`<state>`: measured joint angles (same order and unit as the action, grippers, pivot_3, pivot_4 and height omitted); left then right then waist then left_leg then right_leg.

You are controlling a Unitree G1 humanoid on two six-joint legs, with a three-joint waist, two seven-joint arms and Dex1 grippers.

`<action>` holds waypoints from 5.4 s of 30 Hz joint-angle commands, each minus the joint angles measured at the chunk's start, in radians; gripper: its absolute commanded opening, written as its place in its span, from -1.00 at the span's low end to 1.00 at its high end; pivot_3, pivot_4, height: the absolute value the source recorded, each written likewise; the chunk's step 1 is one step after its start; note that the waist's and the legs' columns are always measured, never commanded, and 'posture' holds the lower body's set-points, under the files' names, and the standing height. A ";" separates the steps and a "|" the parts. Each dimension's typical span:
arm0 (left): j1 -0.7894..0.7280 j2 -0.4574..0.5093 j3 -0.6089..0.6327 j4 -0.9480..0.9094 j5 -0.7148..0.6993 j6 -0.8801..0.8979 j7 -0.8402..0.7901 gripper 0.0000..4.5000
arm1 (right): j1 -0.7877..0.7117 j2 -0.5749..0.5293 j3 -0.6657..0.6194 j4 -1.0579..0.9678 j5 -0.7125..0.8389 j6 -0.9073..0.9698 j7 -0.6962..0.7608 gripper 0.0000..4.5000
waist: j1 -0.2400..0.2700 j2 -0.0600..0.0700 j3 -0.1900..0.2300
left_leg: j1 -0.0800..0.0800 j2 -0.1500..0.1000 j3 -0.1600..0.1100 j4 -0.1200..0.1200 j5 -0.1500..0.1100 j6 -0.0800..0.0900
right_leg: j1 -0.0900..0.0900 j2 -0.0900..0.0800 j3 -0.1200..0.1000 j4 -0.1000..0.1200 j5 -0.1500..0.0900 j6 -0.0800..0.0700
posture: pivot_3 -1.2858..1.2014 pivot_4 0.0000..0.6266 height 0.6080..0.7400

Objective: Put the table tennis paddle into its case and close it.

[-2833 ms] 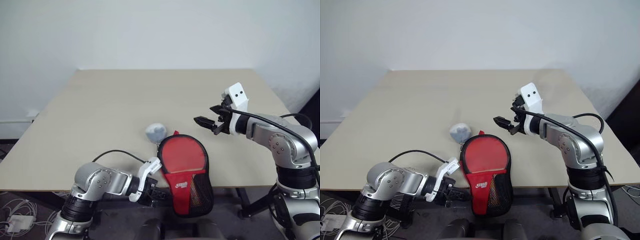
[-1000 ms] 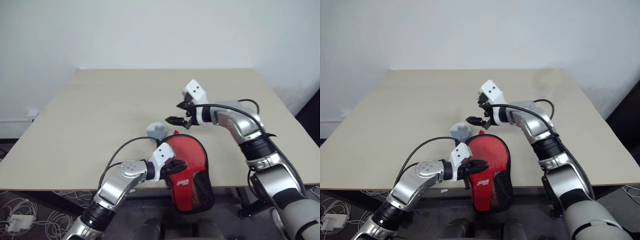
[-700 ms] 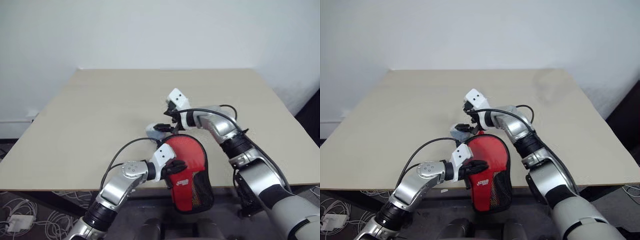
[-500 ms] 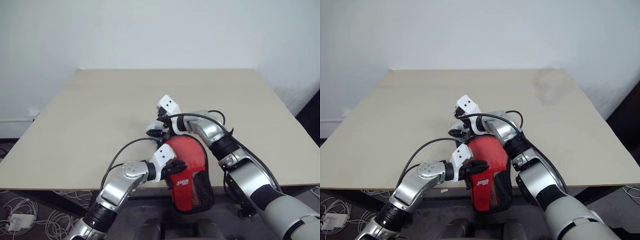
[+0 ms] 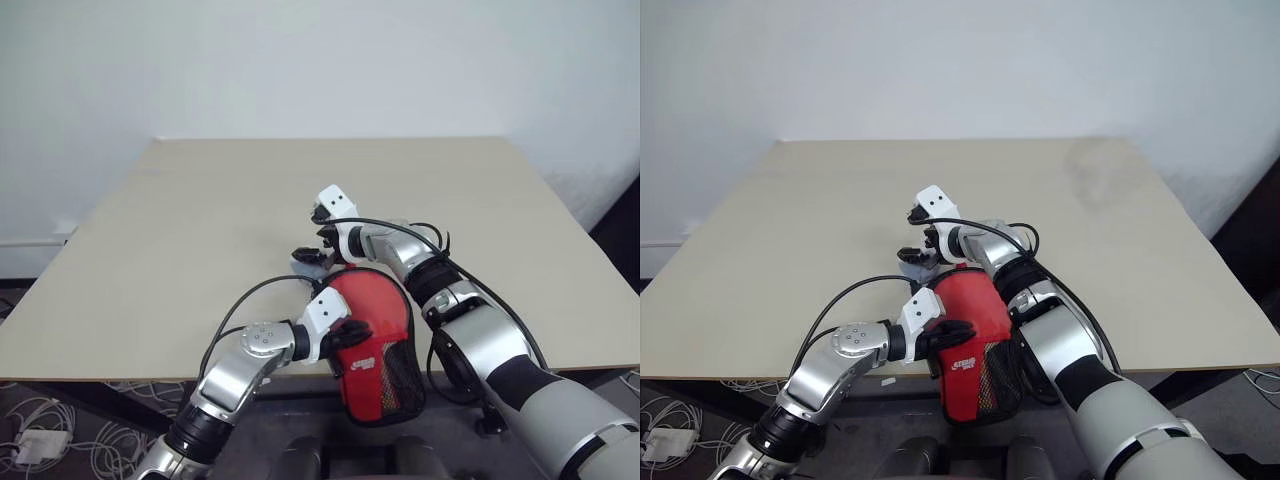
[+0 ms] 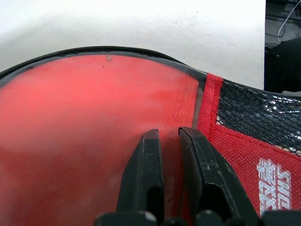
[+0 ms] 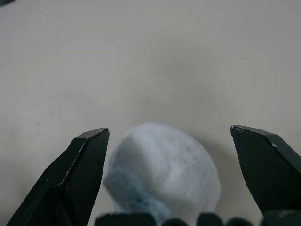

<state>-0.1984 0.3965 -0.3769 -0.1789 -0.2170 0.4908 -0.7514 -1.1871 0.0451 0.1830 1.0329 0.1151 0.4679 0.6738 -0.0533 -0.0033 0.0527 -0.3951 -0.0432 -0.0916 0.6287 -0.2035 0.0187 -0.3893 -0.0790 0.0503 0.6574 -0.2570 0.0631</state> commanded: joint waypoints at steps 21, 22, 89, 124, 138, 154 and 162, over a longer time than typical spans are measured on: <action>-0.007 -0.001 0.004 -0.026 0.001 0.016 -0.007 -0.73 | -0.013 0.032 0.039 0.083 -0.156 0.032 0.044 1.00 | 0.000 0.002 -0.001 | 0.001 0.000 0.000 0.000 0.000 0.000 | 0.000 0.001 0.000 0.000 0.000 0.000 | 0.03 -1.00 0.91; -0.007 -0.001 0.004 -0.025 0.001 0.015 -0.007 -0.73 | -0.006 0.030 0.050 0.072 -0.163 0.040 0.057 1.00 | -0.001 0.002 -0.001 | 0.001 0.000 0.000 0.000 0.000 0.000 | 0.000 0.001 0.000 0.000 0.000 0.000 | 0.03 -1.00 0.91; -0.040 -0.065 0.025 0.284 0.109 -0.186 -0.018 -0.74 | -0.093 0.038 -0.031 0.103 -0.148 0.009 0.028 -0.89 | 0.000 0.006 -0.006 | 0.002 0.000 -0.001 0.001 0.001 -0.001 | 0.001 0.001 0.000 0.001 0.000 -0.001 | 0.03 -1.00 0.91; -0.055 -0.100 0.005 0.374 0.138 -0.256 -0.032 -0.74 | -0.031 -0.195 -0.103 0.147 -0.199 -0.021 -0.132 -0.89 | 0.001 0.010 -0.011 | 0.004 -0.002 -0.001 0.003 0.001 -0.001 | 0.010 0.000 -0.004 0.000 0.000 0.000 | 0.03 -1.00 0.91; -0.069 -0.114 0.001 0.409 0.151 -0.279 -0.040 -0.74 | 0.245 -0.450 -0.108 -0.403 -0.142 0.305 0.024 -0.89 | 0.010 0.014 -0.013 | 0.006 -0.005 -0.002 0.003 0.001 0.000 | 0.016 -0.005 -0.008 -0.002 -0.001 0.001 | 0.03 -1.00 0.91; -0.100 -0.124 0.000 0.470 0.153 -0.312 -0.052 -0.74 | 0.582 -0.756 -0.119 -1.037 0.035 0.621 0.165 -0.89 | 0.041 0.014 -0.013 | 0.002 -0.008 -0.002 0.007 0.000 0.004 | 0.015 -0.009 -0.009 -0.003 -0.005 0.008 | 0.03 -1.00 0.91; -0.116 -0.122 0.001 0.495 0.152 -0.325 -0.061 -0.74 | 0.696 -0.883 -0.153 -1.162 0.129 0.612 0.223 -0.89 | 0.055 0.014 -0.013 | 0.002 -0.008 -0.002 0.008 -0.001 0.005 | 0.016 -0.009 -0.009 -0.005 -0.006 0.009 | 0.03 -1.00 0.91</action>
<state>-0.3364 0.2532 -0.3669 0.2415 -0.1079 0.1399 -0.8127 -0.4931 -0.7898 0.0855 -0.0829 0.2340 1.0892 0.8845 0.0018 0.0103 0.0401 -0.3936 -0.0511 -0.0936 0.6370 -0.2043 0.0235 -0.3737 -0.0877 0.0412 0.6516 -0.2635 0.0727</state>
